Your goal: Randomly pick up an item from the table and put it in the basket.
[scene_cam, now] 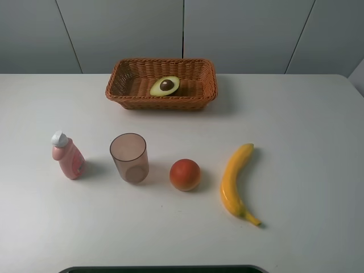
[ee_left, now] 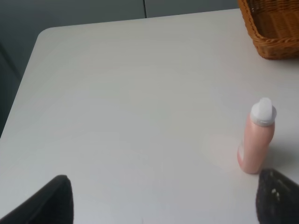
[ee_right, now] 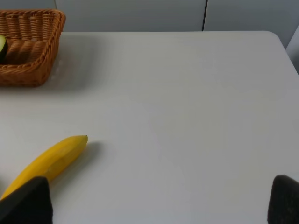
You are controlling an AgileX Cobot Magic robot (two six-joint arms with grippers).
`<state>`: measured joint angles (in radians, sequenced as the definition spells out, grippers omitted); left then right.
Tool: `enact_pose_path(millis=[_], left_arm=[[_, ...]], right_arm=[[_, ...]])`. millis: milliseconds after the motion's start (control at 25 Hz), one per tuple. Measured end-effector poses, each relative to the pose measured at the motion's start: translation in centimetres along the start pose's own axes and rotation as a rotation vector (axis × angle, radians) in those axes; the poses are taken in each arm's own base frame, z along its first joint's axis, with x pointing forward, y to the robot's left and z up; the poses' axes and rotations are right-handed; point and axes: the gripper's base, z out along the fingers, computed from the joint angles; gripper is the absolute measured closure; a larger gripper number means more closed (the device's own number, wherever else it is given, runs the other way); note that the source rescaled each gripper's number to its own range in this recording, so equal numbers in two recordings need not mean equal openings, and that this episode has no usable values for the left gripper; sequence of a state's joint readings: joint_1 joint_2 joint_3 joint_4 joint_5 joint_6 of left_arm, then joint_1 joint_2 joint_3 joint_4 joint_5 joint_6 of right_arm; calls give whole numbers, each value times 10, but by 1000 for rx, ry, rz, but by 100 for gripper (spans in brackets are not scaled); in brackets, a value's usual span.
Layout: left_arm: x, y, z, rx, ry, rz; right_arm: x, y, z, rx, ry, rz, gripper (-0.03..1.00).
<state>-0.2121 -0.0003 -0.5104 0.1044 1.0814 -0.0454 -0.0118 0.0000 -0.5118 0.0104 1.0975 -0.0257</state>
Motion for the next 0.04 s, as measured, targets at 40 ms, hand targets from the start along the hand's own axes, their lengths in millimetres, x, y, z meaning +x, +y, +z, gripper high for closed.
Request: enact_pose_path(millis=[40], left_arm=[[0,0,0,0,0,0]], right_arm=[[0,0,0,0,0,0,-3]])
